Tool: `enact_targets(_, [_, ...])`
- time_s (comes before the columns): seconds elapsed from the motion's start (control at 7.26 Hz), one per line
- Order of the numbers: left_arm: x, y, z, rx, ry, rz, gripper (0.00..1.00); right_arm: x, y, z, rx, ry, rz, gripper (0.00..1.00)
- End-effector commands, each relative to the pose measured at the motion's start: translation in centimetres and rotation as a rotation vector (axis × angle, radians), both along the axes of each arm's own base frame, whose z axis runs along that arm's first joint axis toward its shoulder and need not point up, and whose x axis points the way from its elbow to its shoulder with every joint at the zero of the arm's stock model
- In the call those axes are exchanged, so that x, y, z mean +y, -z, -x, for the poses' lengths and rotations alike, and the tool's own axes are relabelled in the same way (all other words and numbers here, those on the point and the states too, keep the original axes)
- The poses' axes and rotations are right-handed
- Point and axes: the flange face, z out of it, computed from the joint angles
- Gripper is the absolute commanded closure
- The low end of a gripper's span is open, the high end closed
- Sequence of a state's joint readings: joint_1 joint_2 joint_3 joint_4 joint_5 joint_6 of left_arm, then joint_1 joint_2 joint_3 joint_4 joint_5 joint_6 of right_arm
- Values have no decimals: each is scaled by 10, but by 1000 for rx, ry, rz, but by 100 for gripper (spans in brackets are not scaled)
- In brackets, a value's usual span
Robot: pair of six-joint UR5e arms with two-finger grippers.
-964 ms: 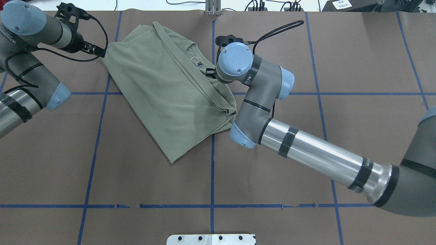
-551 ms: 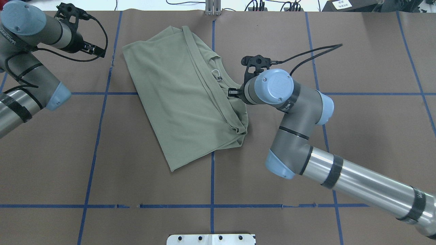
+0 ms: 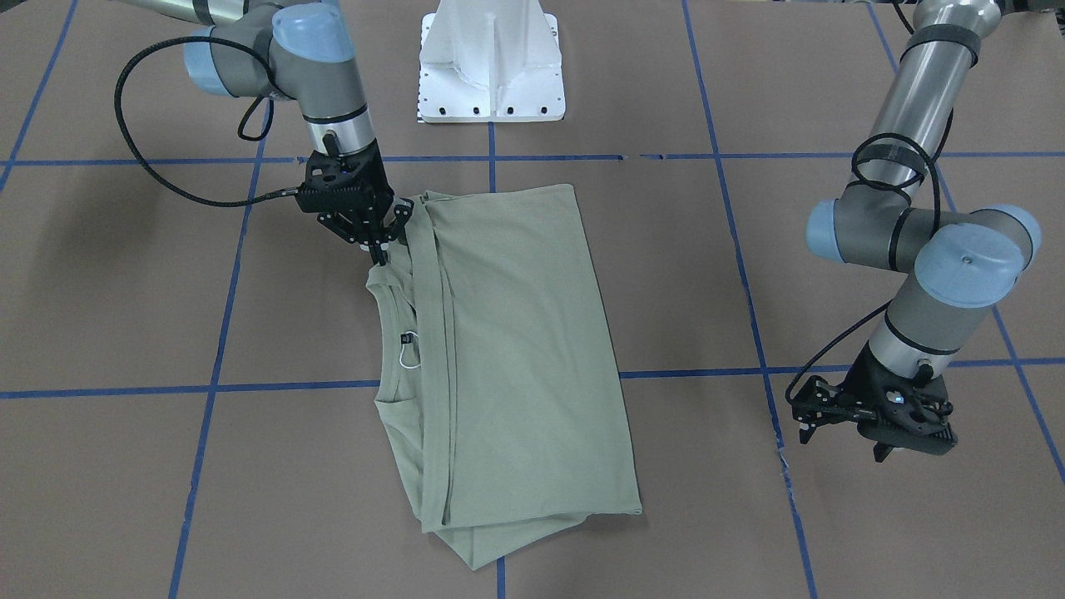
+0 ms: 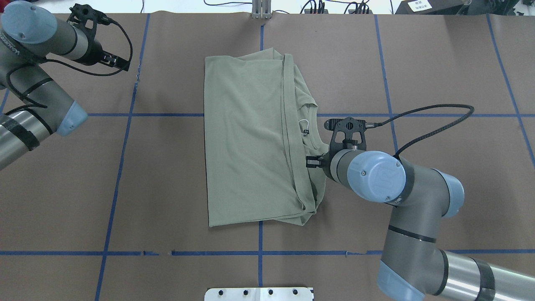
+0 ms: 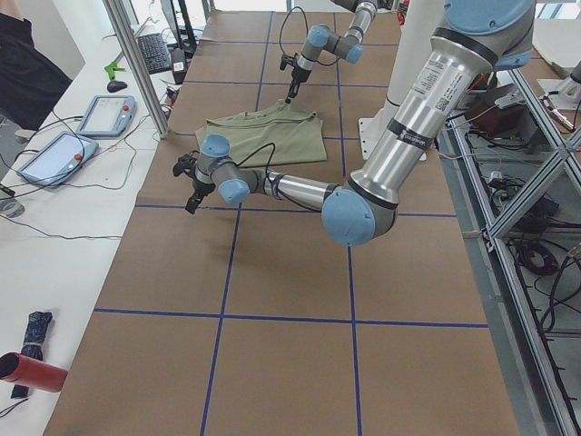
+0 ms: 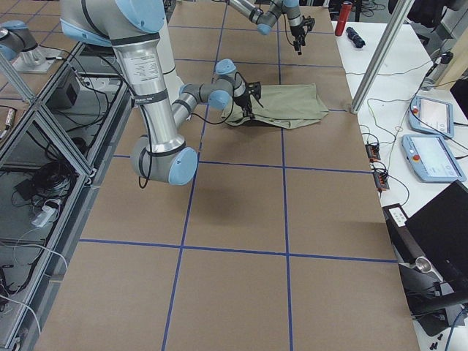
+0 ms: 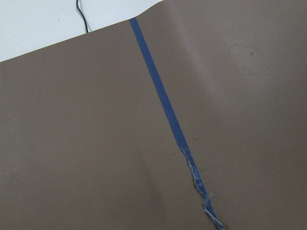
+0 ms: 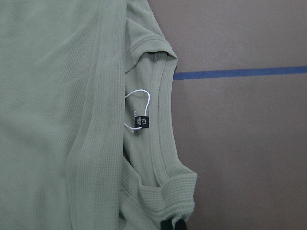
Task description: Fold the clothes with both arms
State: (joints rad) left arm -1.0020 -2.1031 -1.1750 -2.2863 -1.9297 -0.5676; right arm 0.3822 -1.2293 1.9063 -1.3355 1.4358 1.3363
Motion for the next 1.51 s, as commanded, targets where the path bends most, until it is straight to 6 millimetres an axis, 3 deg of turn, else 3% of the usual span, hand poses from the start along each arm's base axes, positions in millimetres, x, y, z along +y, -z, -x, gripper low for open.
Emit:
enact_targets(0.0, [0, -1, 0, 0, 0, 1, 0, 19, -9, 3, 21, -12, -9, 66])
enact_targets(0.14, [0, 0, 0, 0, 0, -1, 0, 17, -11, 3, 30, -32, -23, 1])
enact_targets(0.41, [0, 2, 0, 2, 0, -3, 0, 14, -4, 5, 59, 24, 10, 0])
enact_targets(0.69, [0, 2, 0, 2, 0, -3, 0, -13, 72, 33, 178, 124, 40, 0])
enact_targets(0.83, [1, 1, -1, 1, -2, -2, 0, -16, 85, 51, 233, 194, 48, 0])
enact_targets(0.96, [0, 2, -2, 3, -3, -3, 0, -16, 84, 64, 246, 248, 85, 0])
enact_targets(1.38, [2, 0, -3, 0, -5, -1, 0, 6, 70, 70, 340, 453, 97, 0])
